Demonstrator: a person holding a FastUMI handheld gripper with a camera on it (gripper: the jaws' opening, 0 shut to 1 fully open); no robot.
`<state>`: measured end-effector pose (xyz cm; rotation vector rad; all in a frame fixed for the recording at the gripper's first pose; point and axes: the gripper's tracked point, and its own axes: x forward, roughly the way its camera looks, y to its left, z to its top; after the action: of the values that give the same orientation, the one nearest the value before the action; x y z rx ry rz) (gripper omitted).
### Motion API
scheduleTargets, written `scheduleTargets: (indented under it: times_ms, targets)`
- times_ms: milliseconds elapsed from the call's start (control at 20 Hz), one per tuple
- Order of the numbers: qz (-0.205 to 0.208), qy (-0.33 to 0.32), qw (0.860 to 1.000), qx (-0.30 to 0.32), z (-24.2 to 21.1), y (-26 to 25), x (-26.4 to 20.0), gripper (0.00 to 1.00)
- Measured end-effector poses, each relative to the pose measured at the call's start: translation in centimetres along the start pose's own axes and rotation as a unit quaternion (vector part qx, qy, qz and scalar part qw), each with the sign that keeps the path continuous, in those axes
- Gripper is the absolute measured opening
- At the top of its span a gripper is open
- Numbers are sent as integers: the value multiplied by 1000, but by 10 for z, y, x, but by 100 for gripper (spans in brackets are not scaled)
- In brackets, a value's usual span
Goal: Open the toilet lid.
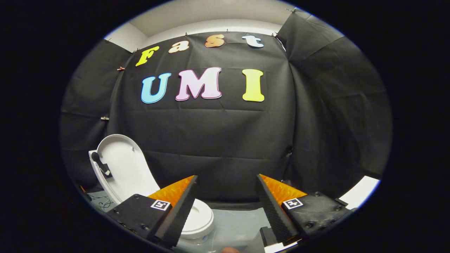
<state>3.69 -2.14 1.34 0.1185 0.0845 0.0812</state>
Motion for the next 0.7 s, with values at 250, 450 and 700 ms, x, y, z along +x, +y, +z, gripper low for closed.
scheduleTargets:
  times_ms: [250,450,700]
  targets:
    - [12,-6,1000,-11,1,13,-2,100]
    - [18,-22,999,-37,6,18,-4,99]
    - [24,-18,999,-41,2,20,-3,99]
